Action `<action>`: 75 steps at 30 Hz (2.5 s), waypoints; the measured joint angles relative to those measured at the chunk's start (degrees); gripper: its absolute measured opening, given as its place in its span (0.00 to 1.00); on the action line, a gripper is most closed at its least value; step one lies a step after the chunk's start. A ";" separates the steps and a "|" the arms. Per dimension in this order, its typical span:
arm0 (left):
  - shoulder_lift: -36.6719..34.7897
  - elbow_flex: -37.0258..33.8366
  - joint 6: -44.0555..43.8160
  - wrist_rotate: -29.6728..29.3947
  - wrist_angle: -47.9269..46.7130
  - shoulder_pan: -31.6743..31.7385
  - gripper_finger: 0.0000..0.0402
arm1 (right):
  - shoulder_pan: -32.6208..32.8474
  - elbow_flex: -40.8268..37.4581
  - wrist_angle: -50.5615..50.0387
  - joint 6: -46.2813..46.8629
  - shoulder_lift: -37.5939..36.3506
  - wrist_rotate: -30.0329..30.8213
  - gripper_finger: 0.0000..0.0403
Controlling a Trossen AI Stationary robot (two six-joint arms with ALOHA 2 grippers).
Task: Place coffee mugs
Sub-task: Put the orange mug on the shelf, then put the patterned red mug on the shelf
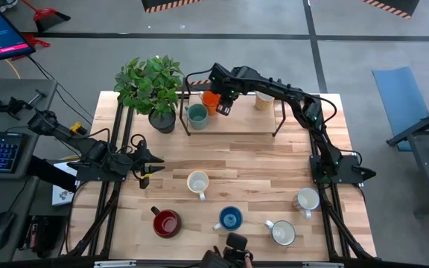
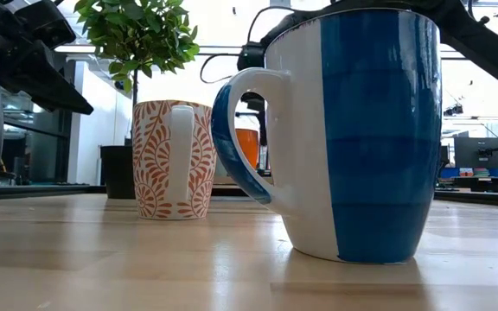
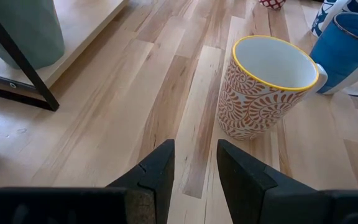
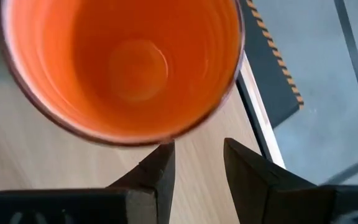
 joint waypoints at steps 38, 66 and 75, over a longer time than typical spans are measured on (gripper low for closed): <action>0.00 0.00 0.03 0.02 0.00 0.00 0.27 | 1.01 0.07 8.09 -1.69 3.48 -0.05 0.28; 0.01 -0.01 0.02 0.02 0.00 0.00 0.27 | 1.03 0.07 13.02 -2.12 3.41 -2.54 0.28; 0.00 -0.02 0.06 0.02 0.02 0.00 0.27 | 1.38 0.07 -2.69 -0.83 1.82 2.06 0.28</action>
